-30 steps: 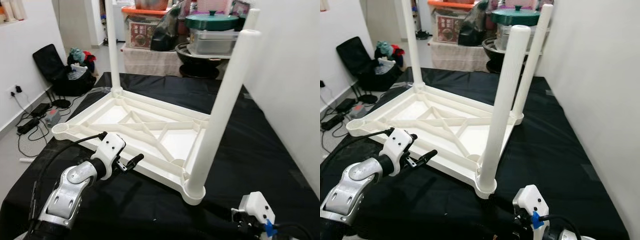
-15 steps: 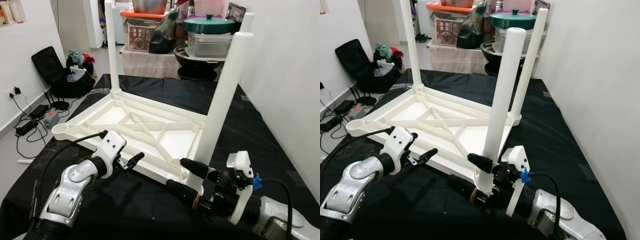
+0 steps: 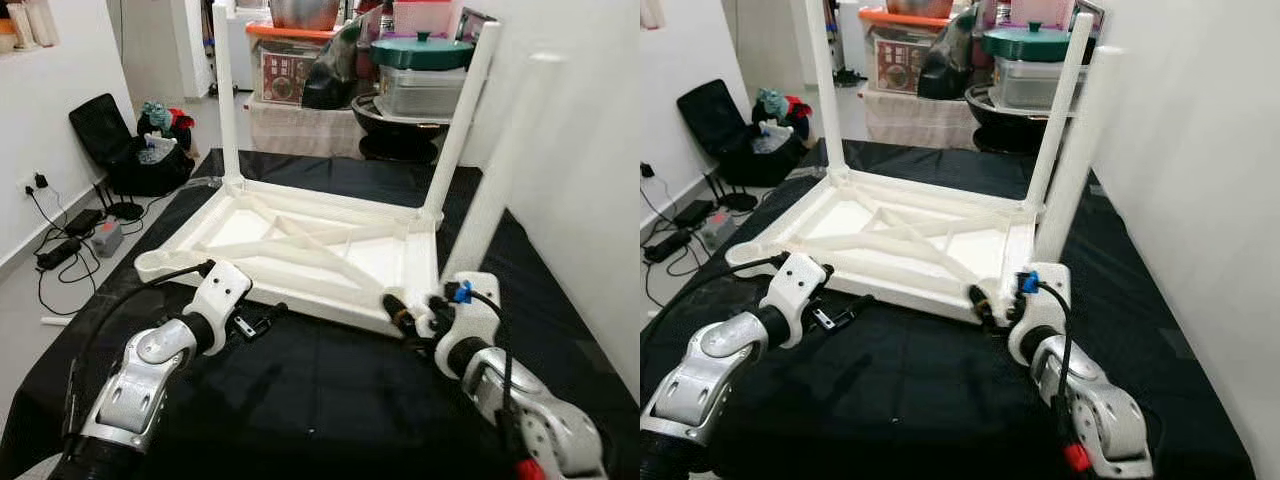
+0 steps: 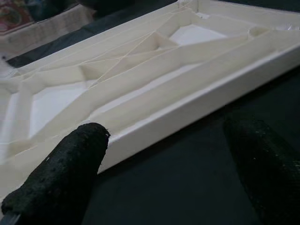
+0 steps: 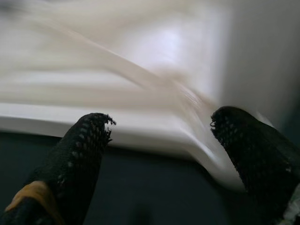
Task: Building children table
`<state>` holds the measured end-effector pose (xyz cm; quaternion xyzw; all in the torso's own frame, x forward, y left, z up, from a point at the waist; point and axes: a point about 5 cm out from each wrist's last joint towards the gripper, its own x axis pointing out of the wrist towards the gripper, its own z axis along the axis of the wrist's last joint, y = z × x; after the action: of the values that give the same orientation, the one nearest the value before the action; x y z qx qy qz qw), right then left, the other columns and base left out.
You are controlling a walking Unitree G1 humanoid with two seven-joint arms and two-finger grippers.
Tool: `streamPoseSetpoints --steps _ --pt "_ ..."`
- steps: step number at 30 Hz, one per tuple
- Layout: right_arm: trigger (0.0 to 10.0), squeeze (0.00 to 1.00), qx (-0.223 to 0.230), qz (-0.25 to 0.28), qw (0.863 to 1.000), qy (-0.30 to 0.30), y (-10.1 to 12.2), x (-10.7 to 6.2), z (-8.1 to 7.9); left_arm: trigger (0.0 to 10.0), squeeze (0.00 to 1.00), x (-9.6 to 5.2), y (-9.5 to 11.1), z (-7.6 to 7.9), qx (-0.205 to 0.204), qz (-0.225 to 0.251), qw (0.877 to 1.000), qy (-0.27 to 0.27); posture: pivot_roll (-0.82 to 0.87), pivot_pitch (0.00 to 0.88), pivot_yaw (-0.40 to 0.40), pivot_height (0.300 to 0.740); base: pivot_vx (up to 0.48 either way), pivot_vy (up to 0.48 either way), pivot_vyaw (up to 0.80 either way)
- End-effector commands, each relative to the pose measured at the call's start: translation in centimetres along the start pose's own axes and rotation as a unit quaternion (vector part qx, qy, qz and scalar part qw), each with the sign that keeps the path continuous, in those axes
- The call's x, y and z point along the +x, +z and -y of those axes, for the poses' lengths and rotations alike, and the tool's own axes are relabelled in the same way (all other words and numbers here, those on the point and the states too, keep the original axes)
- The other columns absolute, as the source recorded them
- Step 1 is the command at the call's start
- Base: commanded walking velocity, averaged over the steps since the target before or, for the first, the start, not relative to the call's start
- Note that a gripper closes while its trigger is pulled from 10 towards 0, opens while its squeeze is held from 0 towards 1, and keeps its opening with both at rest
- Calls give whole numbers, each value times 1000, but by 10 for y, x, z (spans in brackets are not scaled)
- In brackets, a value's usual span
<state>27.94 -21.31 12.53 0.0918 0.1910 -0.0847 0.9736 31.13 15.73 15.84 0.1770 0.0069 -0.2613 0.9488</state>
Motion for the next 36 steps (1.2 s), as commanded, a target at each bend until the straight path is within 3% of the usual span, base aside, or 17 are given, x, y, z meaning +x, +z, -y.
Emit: streamPoseSetpoints --steps 1,3,9,13,15,16,17,20,21,26,31,36 --pt "10000 0 3 -13 997 -78 -7 1 24 10000 0 0 -4 -1 0 -10 1000 3 74 0 -79 740 0 0 0" --pt "10000 0 24 -15 994 -103 -10 1 32 10000 0 -1 -4 -4 2 -12 1000 8 71 0 -79 740 0 0 0" --pt "10000 0 30 -6 990 -137 -6 7 34 10000 0 0 -6 -3 2 -13 1000 11 71 0 -80 740 0 0 0" --pt "10000 0 24 19 999 -26 4 10 -1 10000 0 1 -4 -1 0 -10 1000 9 71 0 -81 740 0 0 0" --pt "10000 0 -17 14 996 85 4 3 -29 10000 0 1 -4 -2 3 -9 1000 10 68 0 -79 740 0 0 0" --pt "10000 0 -17 14 996 85 4 3 -29 10000 0 1 -4 -2 3 -9 1000 10 68 0 -79 740 0 0 0" --pt "10000 0 -42 9 992 121 2 -2 -37 10000 0 1 -4 -2 4 -8 1000 11 68 0 -79 740 0 0 0" --pt "10000 0 -63 5 988 140 -1 -6 -39 10000 0 1 -4 -2 4 -7 1000 12 67 0 -79 740 0 0 0" --pt "10000 0 -88 5 985 145 -3 -8 -36 10000 0 1 -4 -2 4 -7 1000 12 65 0 -78 740 0 0 0" --pt "10000 0 -113 7 983 146 -4 -11 -29 10000 0 0 -6 0 1 -8 1000 12 64 0 -78 740 0 0 0" --pt "10000 0 -132 25 977 168 -1 -17 -35 10000 0 2 -5 2 -8 -7 1000 12 53 0 -74 740 0 0 0" --pt "10000 0 -133 48 978 154 5 -15 -38 10000 0 2 -5 1 -10 -5 1000 13 55 0 -74 740 0 0 0"
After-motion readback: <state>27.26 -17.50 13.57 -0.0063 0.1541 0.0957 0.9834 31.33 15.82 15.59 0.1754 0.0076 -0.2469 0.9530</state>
